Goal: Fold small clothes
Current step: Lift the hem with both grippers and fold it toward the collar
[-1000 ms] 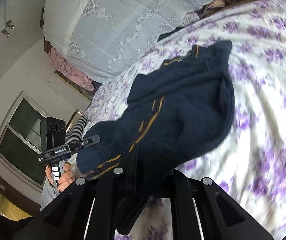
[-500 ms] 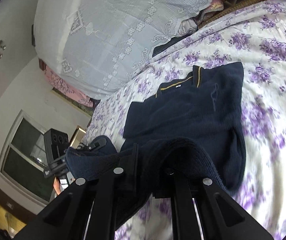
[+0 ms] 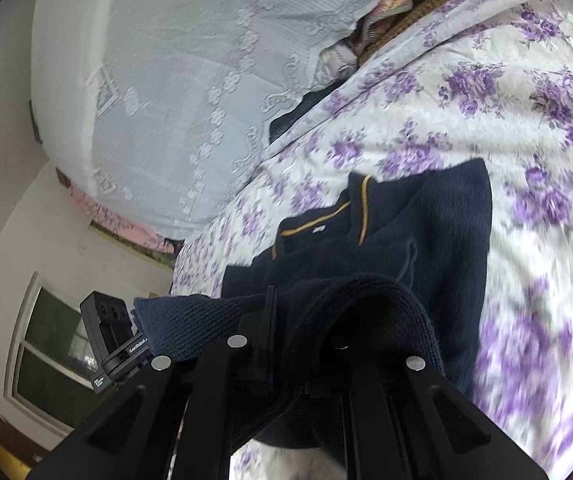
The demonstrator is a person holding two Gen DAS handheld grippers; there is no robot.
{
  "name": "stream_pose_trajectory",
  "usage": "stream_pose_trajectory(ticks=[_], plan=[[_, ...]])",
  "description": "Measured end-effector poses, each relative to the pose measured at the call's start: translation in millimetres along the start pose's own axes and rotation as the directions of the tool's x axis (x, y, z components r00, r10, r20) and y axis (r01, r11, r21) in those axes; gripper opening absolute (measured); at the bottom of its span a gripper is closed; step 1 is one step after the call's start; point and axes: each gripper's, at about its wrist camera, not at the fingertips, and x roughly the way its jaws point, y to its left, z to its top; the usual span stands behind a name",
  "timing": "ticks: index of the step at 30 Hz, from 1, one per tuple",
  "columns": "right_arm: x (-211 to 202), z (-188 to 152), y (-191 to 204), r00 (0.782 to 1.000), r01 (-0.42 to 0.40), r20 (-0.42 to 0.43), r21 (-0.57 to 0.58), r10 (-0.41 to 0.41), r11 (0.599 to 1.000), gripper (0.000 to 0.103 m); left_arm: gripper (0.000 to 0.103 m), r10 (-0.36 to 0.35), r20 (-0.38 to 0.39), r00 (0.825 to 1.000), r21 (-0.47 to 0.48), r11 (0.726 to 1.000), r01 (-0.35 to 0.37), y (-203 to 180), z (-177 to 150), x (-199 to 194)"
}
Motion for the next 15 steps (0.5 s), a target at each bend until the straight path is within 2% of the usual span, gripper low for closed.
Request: stream_pose_trajectory(ticks=[8,15], plan=[[28.9,35.8,-35.2,1.0,0.006,0.025,0.092,-0.009,0.996,0.01,0.013,0.05,-0.008,0.999,-0.056,0.997,-0.05,15.3,24.5,43.6],[37.8,42.8,-53.2,0.999,-0.026,0.022,0.126,0.023,0.992,0.012,0.017,0.046,-0.04,0.998,-0.131,0.99,-0.051,31.6,27.4,80.7]])
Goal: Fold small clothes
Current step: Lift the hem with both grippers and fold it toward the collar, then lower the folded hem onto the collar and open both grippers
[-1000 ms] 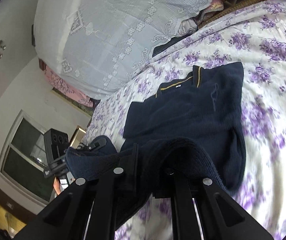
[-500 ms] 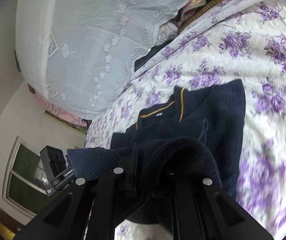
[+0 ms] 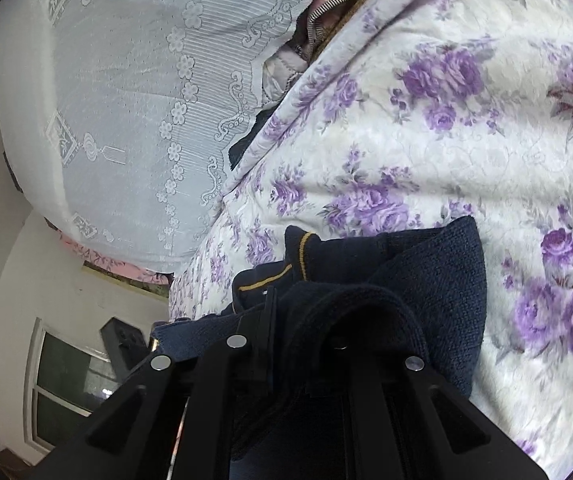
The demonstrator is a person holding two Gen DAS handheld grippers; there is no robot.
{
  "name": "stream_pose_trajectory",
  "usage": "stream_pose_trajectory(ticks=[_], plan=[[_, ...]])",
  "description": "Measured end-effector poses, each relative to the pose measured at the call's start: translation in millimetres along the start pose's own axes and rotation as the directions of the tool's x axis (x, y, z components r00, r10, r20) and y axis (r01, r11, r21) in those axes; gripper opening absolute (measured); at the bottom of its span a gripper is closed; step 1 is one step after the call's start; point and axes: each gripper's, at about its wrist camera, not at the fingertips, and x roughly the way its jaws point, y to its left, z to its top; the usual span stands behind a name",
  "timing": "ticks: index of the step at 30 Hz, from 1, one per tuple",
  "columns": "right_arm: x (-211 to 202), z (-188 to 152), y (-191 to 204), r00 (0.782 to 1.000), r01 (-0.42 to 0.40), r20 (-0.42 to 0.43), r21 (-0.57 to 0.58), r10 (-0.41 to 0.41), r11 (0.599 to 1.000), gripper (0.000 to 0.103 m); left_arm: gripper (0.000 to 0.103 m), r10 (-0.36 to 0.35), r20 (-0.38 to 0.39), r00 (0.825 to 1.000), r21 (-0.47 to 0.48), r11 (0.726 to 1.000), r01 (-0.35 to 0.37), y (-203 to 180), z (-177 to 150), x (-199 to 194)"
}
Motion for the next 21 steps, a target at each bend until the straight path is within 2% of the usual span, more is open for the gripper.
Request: stream_pose_trajectory(ticks=[2,3,4,5,6,7,9,12,15,19,20,21], plan=[[-4.7,0.4,1.4,0.999,-0.034,0.006,0.013,0.034,0.999,0.022,0.02,-0.025,-0.001,1.0,-0.009,1.0,0.025,0.9,-0.4,-4.1],[-12.0,0.3,4.4,0.998,-0.059,0.029,0.016,0.059,0.998,0.037,0.029,-0.041,-0.001,0.999,-0.018,0.999,0.041,1.6,-0.7,-7.6],[-21.9,-0.2,8.6,0.996,-0.071,0.062,0.011,0.07,0.997,0.058,0.043,-0.058,0.002,0.998,-0.03,0.998,0.058,2.5,-1.3,-12.2],[-29.9,-0.4,12.0,0.993,-0.077,0.091,0.002,0.077,0.997,0.067,0.051,-0.066,0.019,0.998,-0.042,0.997,0.066,2.4,-1.5,-20.5],[-42.8,-0.2,18.3,0.987,-0.087,0.134,-0.02,0.089,0.996,0.076,0.07,-0.051,0.044,0.998,-0.044,0.998,0.053,1.3,-1.8,-28.3],[-50.3,1.1,21.0,0.983,-0.092,0.155,-0.035,0.096,0.995,0.076,0.083,-0.024,0.081,0.996,-0.041,0.999,0.028,-0.1,-1.6,-36.8],[-66.3,2.3,26.5,0.973,-0.088,0.208,-0.056,0.098,0.995,0.076,0.086,0.035,0.158,0.987,-0.017,0.999,-0.032,-5.6,-1.8,-56.3],[-77.6,-0.7,35.2,0.966,-0.08,0.24,-0.084,0.098,0.993,0.077,0.086,0.038,0.187,0.982,-0.01,0.999,-0.036,-10.0,-0.4,-68.0],[-62.0,-8.1,56.4,0.979,-0.076,0.177,-0.157,0.104,0.985,0.077,0.087,-0.006,0.171,0.985,0.014,1.0,0.004,-21.2,-1.5,-68.0],[-3.0,-23.7,93.8,0.998,-0.06,0.0,-0.288,0.063,0.956,0.077,0.091,-0.029,0.112,0.993,0.112,0.994,0.016,-52.8,-4.6,-48.5],[11.8,-24.9,96.7,0.998,-0.052,-0.035,-0.295,0.044,0.954,0.077,0.093,-0.014,0.093,0.996,0.136,0.991,0.001,-58.9,-6.0,-39.5],[25.3,-23.1,95.7,0.998,-0.039,-0.054,-0.29,0.024,0.956,0.077,0.095,0.036,0.082,0.996,0.16,0.986,-0.049,-62.4,-6.6,-28.7]])
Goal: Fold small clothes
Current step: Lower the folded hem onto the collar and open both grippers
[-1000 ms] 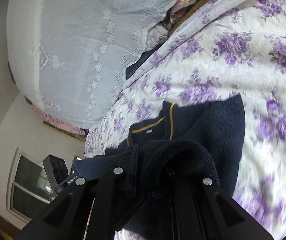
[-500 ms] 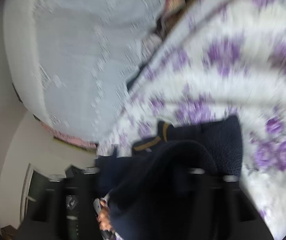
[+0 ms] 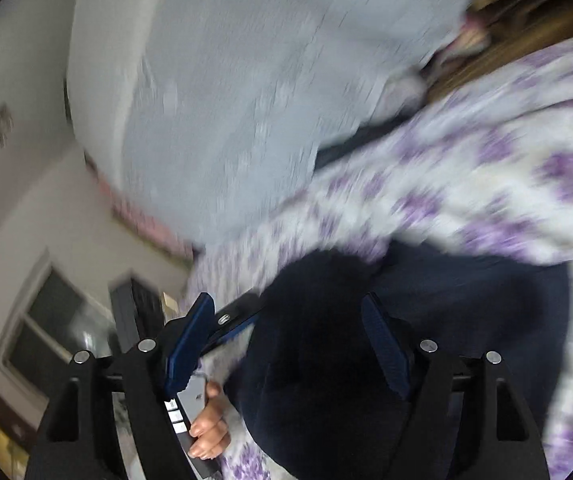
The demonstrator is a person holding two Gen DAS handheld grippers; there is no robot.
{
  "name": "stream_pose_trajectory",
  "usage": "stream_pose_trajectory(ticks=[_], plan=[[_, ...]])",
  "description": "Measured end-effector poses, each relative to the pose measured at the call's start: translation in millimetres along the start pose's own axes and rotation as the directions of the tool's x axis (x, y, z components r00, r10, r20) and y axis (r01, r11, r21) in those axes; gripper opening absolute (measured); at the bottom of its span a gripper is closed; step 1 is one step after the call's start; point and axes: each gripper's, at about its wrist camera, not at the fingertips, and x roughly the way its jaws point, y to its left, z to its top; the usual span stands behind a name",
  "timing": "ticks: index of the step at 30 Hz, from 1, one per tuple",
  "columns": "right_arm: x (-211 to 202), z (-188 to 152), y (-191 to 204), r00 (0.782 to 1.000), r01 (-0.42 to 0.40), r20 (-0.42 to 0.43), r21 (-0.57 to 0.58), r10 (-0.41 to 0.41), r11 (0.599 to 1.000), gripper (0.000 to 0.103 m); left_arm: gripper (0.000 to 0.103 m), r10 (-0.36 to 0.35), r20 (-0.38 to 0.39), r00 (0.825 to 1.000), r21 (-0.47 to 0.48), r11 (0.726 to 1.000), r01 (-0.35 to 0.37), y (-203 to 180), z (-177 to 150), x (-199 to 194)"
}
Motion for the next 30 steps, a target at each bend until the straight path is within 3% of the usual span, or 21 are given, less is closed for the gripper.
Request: stream_pose_trajectory(ticks=[3,4,5,6,8,9,10,11,13,15,18,19,20,22,23,24,25,27,28,30], plan=[[17.4,11.3,-38.8,0.989,0.138,0.041,0.113,-0.144,0.984,0.074,0.096,0.198,-0.062,0.978,-0.011,0.98,-0.199,17.9,-1.8,26.1],[9.3,14.9,-66.2,0.982,0.148,0.087,0.187,-0.167,0.971,0.057,0.097,0.202,-0.107,0.973,-0.061,0.976,-0.21,34.7,-1.2,34.7],[4.0,16.2,-80.3,0.983,0.123,0.102,0.239,-0.15,0.963,0.044,0.097,0.095,-0.145,0.985,-0.184,0.975,-0.121,59.3,0.1,39.6],[-4.5,18.0,-95.2,0.984,0.091,0.117,0.306,-0.132,0.948,0.026,0.095,0.042,-0.117,0.992,-0.259,0.963,-0.071,71.8,1.8,34.7],[-31.4,20.2,-110.7,0.964,0.071,0.21,0.376,-0.16,0.924,0.029,0.094,0.01,-0.079,0.997,-0.336,0.941,-0.036,86.1,6.2,24.7],[-44.5,20.4,-110.4,0.942,0.124,0.248,0.375,-0.228,0.919,0.054,0.092,0.011,-0.068,0.998,-0.346,0.938,-0.034,89.8,7.4,21.5],[-58.6,19.5,-107.3,0.911,0.176,0.288,0.372,-0.294,0.911,0.069,0.091,0.007,-0.061,0.998,-0.354,0.935,-0.029,91.3,7.2,19.2],[-63.9,19.1,-104.6,0.909,0.163,0.307,0.361,-0.282,0.918,0.069,0.091,0.006,-0.055,0.998,-0.367,0.93,-0.026,90.3,6.9,15.2],[-66.2,21.0,-88.2,0.932,0.09,0.31,0.3,-0.186,0.95,0.069,0.091,0.019,-0.035,0.999,-0.352,0.936,-0.03,79.7,7.9,7.7],[-57.4,21.7,-64.7,0.943,0.105,0.291,0.203,-0.163,0.974,0.069,0.092,-0.003,0.001,1.0,-0.247,0.969,0.003,52.7,10.3,-1.5],[-34.7,17.3,-44.7,0.968,0.113,0.212,0.105,-0.133,0.988,0.069,0.095,-0.01,0.019,1.0,-0.099,0.995,0.012,19.6,8.9,-4.9],[-25.3,14.7,-44.0,0.977,0.114,0.172,0.094,-0.129,0.989,0.069,0.096,0.0,0.014,1.0,-0.06,0.998,0.001,11.3,6.5,-2.1],[-17.2,13.1,-45.2,0.978,0.132,0.147,0.095,-0.145,0.987,0.07,0.097,0.056,0.002,0.998,-0.023,0.998,-0.056,6.2,3.0,5.6],[-11.4,10.0,-64.0,0.969,0.213,0.102,0.131,-0.227,0.968,0.069,0.098,0.221,-0.05,0.974,0.006,0.975,-0.221,13.4,-1.2,28.3],[-13.8,9.2,-76.4,0.971,0.195,0.103,0.173,-0.215,0.965,0.064,0.098,0.298,-0.122,0.947,-0.006,0.954,-0.301,29.5,-5.4,46.5],[-16.9,8.1,-79.5,0.972,0.18,0.118,0.195,-0.205,0.964,0.055,0.099,0.258,-0.163,0.952,-0.05,0.962,-0.269,42.2,-8.0,54.3],[-24.4,5.5,-83.2,0.972,0.158,0.14,0.218,-0.191,0.963,0.055,0.098,0.216,-0.129,0.968,-0.104,0.968,-0.23,48.6,-6.5,44.6],[-31.7,2.3,-78.1,0.957,0.208,0.162,0.202,-0.242,0.957,0.06,0.098,0.209,-0.094,0.973,-0.129,0.967,-0.22,49.8,-3.7,28.0],[-34.8,-1.2,-69.7,0.937,0.269,0.179,0.175,-0.299,0.947,0.067,0.098,0.214,-0.088,0.973,-0.121,0.967,-0.223,48.5,-4.2,26.0],[-35.1,-8.8,-48.7,0.931,0.299,0.188,0.09,-0.312,0.95,0.068,0.098,0.227,-0.068,0.972,-0.102,0.967,-0.233,44.5,-9.2,14.3]])
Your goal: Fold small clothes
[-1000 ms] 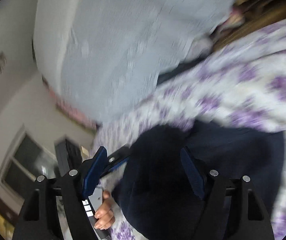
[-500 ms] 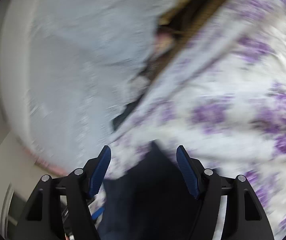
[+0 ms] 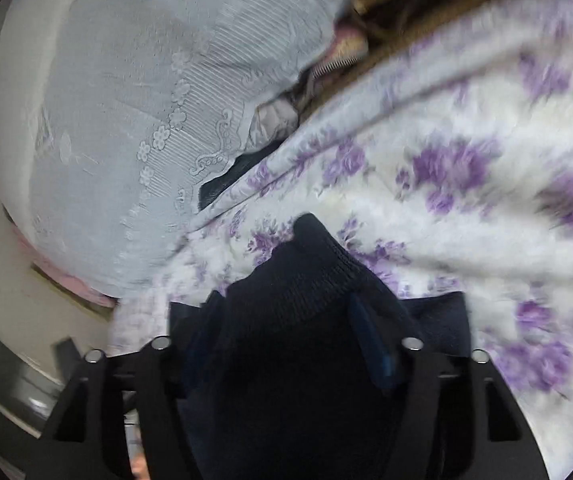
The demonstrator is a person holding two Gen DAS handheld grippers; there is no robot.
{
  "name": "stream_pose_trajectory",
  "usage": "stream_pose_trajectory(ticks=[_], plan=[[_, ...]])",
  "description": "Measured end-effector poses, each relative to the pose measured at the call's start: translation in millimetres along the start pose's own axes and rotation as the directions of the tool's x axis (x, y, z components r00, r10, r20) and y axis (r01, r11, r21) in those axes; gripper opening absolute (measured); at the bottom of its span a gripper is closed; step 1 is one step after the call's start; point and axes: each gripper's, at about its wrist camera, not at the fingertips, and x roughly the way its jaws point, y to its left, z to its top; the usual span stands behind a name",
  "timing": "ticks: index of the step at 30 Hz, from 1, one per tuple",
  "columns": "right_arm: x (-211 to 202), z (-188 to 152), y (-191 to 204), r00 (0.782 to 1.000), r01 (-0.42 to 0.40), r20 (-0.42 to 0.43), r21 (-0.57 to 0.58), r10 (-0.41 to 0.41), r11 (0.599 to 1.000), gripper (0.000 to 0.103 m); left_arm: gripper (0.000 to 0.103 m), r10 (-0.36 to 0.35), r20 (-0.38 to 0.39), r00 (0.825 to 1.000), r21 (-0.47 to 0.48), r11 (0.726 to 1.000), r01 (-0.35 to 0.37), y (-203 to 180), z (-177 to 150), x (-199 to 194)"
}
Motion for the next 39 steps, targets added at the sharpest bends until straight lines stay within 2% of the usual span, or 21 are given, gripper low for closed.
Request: stream_pose_trajectory(ticks=[2,4,7,8,9,10,13,16,18,19,21,22,25,28,31,34,36,37,39], plan=[[-9.0,-9.2,28.3,1.0,0.006,0.0,-0.135,-0.006,0.991,0.068,0.098,-0.018,0.035,0.999,0.042,0.999,0.016,-6.0,-7.5,-16.6],[-19.9,-27.2,59.7,0.997,0.079,0.027,-0.29,-0.075,0.954,0.068,0.098,-0.022,0.048,0.999,0.107,0.994,0.017,-14.4,-17.8,-29.0],[-21.9,-58.3,77.0,0.978,0.2,0.035,-0.471,-0.208,0.859,0.076,0.098,0.064,0.045,0.997,0.174,0.982,-0.071,-25.0,-32.5,-22.5],[-17.7,-66.6,74.6,0.965,0.234,0.01,-0.499,-0.264,0.835,0.077,0.098,0.125,0.028,0.992,0.196,0.972,-0.128,-25.9,-38.3,-12.9],[-5.8,-75.7,66.0,0.942,0.252,-0.065,-0.51,-0.329,0.822,0.079,0.099,0.163,0.015,0.987,0.214,0.963,-0.162,-24.2,-45.0,-7.5],[1.2,-74.8,62.9,0.939,0.244,-0.093,-0.499,-0.331,0.832,0.08,0.099,0.17,0.02,0.985,0.223,0.96,-0.17,-23.9,-48.6,-5.6],[-21.3,-70.6,54.0,0.95,0.246,-0.071,-0.424,-0.303,0.871,0.08,0.099,0.178,0.021,0.984,0.215,0.96,-0.178,-15.2,-56.2,-18.8],[-46.6,-77.2,51.4,0.963,0.231,-0.038,-0.388,-0.265,0.892,0.08,0.099,0.144,0.029,0.989,0.133,0.98,-0.147,0.4,-67.4,-46.7],[-59.4,-83.2,53.3,0.966,0.232,-0.015,-0.394,-0.259,0.89,0.08,0.099,0.137,0.047,0.989,0.108,0.984,-0.141,4.7,-74.2,-61.4],[-59.4,-88.2,54.4,0.959,0.25,-0.023,-0.406,-0.283,0.879,0.08,0.099,0.153,0.05,0.987,0.098,0.983,-0.157,7.1,-78.1,-65.5],[-50.1,-96.2,47.1,0.942,0.259,-0.086,-0.432,-0.326,0.864,0.082,0.099,0.201,-0.001,0.98,0.098,0.975,-0.2,13.0,-84.1,-54.0],[-49.2,-99.0,46.5,0.94,0.258,-0.088,-0.449,-0.33,0.855,0.083,0.099,0.186,-0.025,0.982,0.095,0.978,-0.183,16.3,-86.5,-47.6],[-51.8,-97.6,49.6,0.94,0.264,-0.076,-0.457,-0.333,0.85,0.083,0.099,0.161,-0.032,0.986,0.078,0.984,-0.159,21.8,-86.2,-50.2],[-73.0,-93.9,45.9,0.964,0.23,-0.031,-0.395,-0.263,0.89,0.083,0.098,0.141,-0.015,0.99,0.041,0.989,-0.14,24.5,-92.3,-65.9],[-93.1,-85.2,34.1,0.976,0.213,0.022,-0.283,-0.216,0.935,0.083,0.098,0.1,0.047,0.994,0.008,0.995,-0.1,25.9,-91.9,-87.2],[-98.9,-78.9,30.6,0.995,0.103,0.01,-0.198,-0.103,0.975,0.083,0.098,0.068,0.091,0.994,0.02,0.997,-0.07,16.7,-89.2,-97.0],[-100.9,-79.6,35.6,1.0,0.016,0.008,-0.19,-0.015,0.982,0.084,0.098,0.056,0.076,0.996,0.051,0.997,-0.06,8.8,-92.2,-92.5],[-100.7,-80.5,39.0,1.0,-0.009,0.003,-0.196,0.01,0.981,0.089,0.098,0.044,0.065,0.997,0.061,0.997,-0.048,5.1,-93.8,-88.5],[-93.8,-83.2,44.8,1.0,-0.024,-0.022,-0.217,0.019,0.976,0.095,0.098,0.037,0.035,0.999,0.093,0.995,-0.04,-4.9,-98.0,-78.7]])
